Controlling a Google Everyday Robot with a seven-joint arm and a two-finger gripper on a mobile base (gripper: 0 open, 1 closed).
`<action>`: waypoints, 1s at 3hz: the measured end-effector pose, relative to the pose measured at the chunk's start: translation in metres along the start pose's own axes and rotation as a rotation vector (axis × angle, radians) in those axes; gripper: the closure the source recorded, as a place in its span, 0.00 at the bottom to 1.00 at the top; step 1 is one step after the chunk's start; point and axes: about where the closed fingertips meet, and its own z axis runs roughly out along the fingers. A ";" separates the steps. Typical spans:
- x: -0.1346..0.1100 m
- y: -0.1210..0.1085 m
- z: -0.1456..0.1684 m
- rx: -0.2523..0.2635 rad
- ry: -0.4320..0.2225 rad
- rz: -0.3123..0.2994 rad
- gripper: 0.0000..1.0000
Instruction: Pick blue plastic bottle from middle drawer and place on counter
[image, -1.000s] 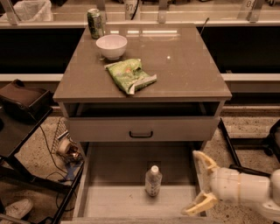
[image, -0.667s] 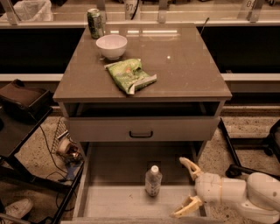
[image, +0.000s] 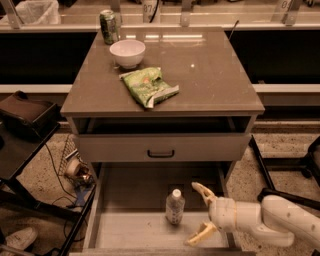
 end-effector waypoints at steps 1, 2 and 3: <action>0.009 -0.026 0.020 -0.015 -0.037 -0.032 0.00; 0.034 -0.053 0.047 -0.040 -0.034 -0.048 0.00; 0.049 -0.060 0.054 -0.050 -0.013 -0.051 0.00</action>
Offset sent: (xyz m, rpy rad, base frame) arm 0.0920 0.0338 -0.0704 0.0309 -0.0524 0.0726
